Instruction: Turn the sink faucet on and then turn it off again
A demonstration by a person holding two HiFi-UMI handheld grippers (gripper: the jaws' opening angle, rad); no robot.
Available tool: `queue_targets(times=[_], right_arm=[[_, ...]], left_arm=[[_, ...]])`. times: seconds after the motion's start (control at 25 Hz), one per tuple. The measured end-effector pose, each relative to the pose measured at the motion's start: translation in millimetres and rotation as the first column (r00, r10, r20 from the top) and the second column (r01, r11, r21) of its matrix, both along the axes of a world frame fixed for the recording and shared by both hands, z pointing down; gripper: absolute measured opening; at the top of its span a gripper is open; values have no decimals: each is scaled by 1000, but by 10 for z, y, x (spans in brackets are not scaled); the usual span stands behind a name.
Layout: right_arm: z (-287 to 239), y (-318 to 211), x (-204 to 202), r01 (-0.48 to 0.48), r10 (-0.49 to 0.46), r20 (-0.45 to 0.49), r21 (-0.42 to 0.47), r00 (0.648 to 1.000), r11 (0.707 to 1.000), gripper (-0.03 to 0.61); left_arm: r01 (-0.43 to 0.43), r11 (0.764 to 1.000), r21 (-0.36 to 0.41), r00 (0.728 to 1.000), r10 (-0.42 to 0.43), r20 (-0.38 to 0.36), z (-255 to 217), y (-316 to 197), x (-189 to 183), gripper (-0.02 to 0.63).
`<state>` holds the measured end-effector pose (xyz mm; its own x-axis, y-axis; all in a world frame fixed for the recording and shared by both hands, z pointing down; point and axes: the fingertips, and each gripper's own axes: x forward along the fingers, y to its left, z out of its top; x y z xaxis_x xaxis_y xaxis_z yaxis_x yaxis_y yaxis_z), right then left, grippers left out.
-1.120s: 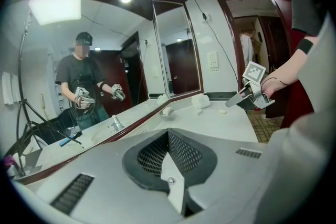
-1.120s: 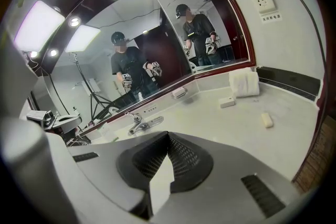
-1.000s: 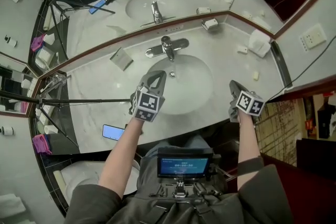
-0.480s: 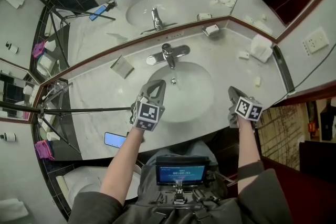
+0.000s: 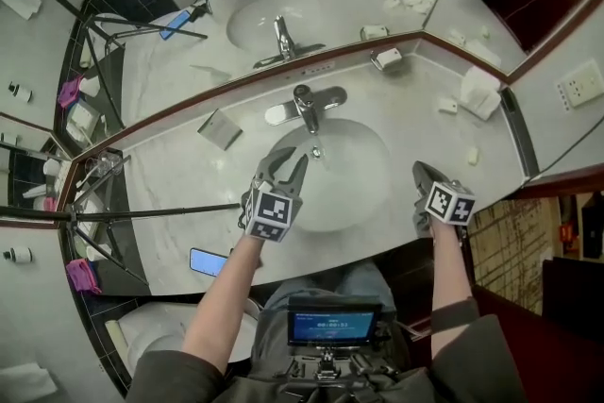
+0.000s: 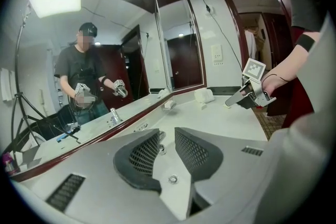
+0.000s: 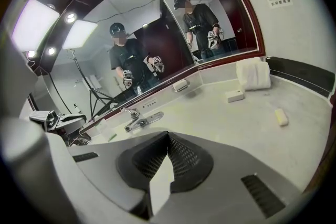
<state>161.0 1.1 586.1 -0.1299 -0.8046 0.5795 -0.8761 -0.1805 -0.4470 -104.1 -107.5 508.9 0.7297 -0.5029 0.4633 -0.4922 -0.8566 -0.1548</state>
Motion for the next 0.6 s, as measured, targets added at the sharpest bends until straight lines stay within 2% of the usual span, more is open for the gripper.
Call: queue_targets(times=[0.16,0.44,0.52,0.6], right_arm=[[127,64,76,-14,14,1,-25,1000,1000,23],[276,86,170,-23,24,15,-54,1000,998,23],[300,71,180,-21,22,18,-58,1000,998,23],[329,64,174,-16,17,22,-62,1000,998,23]], left_arm=[[-20,1000,-15,1000,20,13,125,-161,119,165],[-5,999,-46,999,7,40,404,-469,322,242],[11,999,-30,997,-9,80,497,-533,355,253],[-13,1000,28,986,8,168,591,-568,393,273]])
